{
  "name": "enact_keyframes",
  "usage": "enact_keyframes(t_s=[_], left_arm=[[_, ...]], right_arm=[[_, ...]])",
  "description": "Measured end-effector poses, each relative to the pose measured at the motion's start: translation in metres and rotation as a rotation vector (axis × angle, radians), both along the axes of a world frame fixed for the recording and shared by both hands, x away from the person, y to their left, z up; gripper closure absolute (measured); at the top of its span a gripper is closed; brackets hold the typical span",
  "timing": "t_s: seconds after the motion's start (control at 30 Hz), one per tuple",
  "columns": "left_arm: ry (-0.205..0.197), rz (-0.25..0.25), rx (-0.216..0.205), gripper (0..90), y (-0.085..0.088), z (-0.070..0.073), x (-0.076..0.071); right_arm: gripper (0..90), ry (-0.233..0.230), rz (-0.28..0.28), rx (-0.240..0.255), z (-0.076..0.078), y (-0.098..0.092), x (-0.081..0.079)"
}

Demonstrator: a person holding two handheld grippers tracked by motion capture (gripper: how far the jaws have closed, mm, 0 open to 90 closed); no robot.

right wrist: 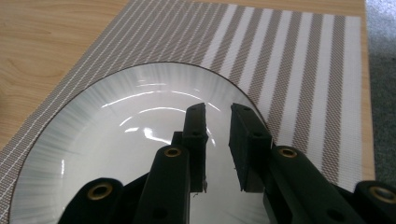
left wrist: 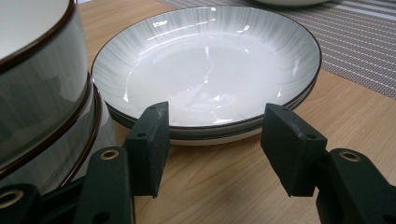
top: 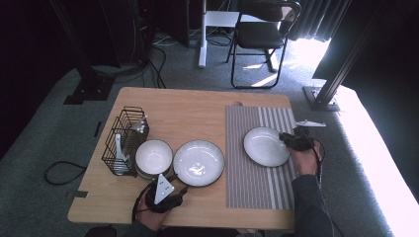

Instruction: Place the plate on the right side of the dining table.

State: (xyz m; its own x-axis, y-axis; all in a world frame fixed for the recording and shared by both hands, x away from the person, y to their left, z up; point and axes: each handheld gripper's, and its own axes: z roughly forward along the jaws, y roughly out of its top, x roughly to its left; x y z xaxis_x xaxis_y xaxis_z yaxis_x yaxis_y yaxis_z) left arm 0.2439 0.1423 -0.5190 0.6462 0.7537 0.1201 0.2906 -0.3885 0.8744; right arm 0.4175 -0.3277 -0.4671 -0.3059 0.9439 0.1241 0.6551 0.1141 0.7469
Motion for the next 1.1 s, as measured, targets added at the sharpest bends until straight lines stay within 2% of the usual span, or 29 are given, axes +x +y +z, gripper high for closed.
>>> enact_keyframes(t_s=[0.2, 0.63, 0.93, 1.1], left_arm=[[-0.002, 0.005, -0.001, 43.3, 0.0, 0.0, 0.0], [-0.004, 0.007, -0.004, 43.3, 0.0, 0.0, 0.0], [-0.004, 0.006, 0.0, 43.3, 0.0, 0.0, 0.0], [-0.005, 0.006, 0.0, 43.3, 0.0, 0.0, 0.0]], right_arm=[[74.0, -0.012, 0.046, -0.045, 0.002, 0.015, 0.002], [66.4, -0.042, 0.128, -0.055, 0.015, 0.034, -0.001], [59.7, -0.054, 0.208, -0.081, 0.025, 0.058, 0.001], [57.1, -0.04, 0.242, -0.08, 0.028, 0.07, 0.003]])
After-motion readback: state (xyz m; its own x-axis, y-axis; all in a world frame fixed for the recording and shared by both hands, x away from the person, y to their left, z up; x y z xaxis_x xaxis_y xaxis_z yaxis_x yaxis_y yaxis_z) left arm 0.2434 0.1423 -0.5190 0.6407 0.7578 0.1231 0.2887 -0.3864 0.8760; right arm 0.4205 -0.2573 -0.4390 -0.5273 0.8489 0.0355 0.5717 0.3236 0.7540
